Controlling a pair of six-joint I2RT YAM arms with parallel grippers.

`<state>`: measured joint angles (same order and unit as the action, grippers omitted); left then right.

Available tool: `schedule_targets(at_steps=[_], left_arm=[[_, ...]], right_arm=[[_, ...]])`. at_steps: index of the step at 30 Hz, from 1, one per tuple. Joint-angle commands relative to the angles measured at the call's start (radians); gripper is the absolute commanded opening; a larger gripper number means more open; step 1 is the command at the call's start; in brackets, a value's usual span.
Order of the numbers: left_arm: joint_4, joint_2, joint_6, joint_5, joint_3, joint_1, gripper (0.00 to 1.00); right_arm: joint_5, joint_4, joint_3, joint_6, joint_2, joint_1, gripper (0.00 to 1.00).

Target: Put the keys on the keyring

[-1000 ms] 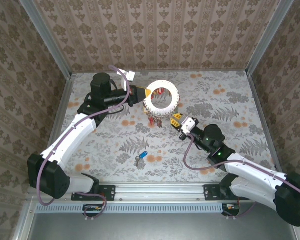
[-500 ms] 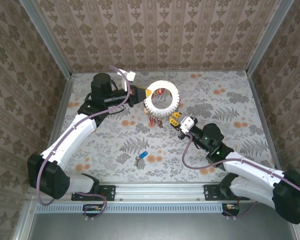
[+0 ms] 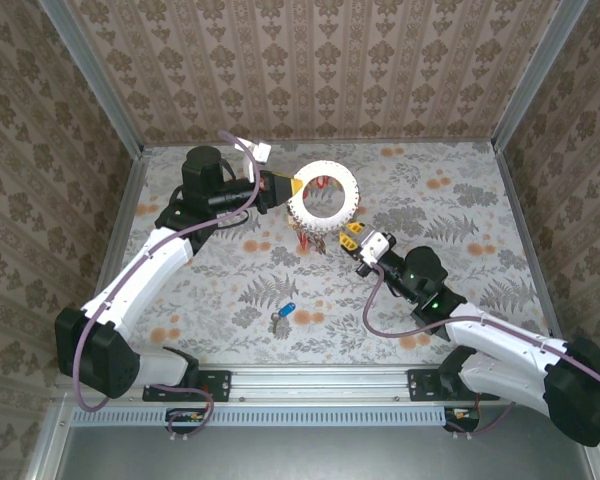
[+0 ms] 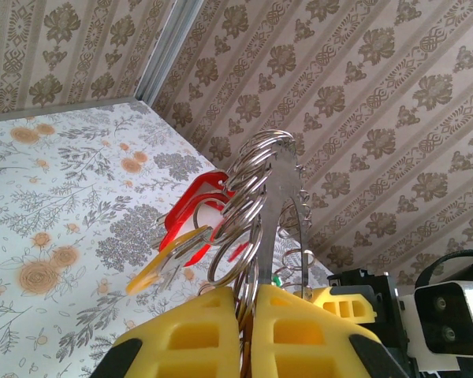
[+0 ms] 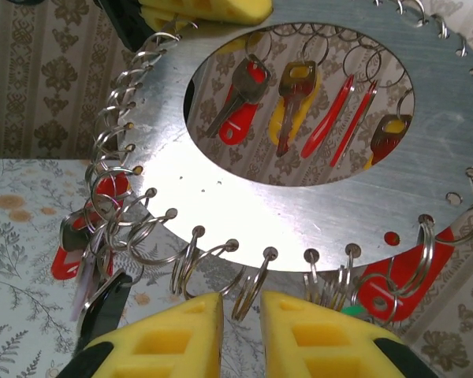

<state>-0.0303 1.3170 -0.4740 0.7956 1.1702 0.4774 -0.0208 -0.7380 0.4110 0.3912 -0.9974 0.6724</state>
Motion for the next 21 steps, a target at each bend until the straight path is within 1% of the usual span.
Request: schedule_targets(at_steps=[1, 4, 13, 21], left_arm=[[-0.063, -0.039, 0.004, 0.01, 0.025, 0.011, 0.0], [-0.062, -0.039, 0.004, 0.009, 0.024, 0.01, 0.0], [-0.063, -0.041, 0.003, 0.009, 0.024, 0.012, 0.0], [-0.062, -0.044, 0.004, 0.002, 0.022, 0.012, 0.0]], right_arm=[[0.038, -0.042, 0.034, 0.006, -0.009, 0.007, 0.23], [0.054, -0.064, 0.032, 0.005, -0.018, 0.009, 0.23], [0.069, -0.083, 0.034, 0.005, -0.03, 0.009, 0.18], [0.07, -0.077, 0.014, -0.004, -0.019, 0.012, 0.18]])
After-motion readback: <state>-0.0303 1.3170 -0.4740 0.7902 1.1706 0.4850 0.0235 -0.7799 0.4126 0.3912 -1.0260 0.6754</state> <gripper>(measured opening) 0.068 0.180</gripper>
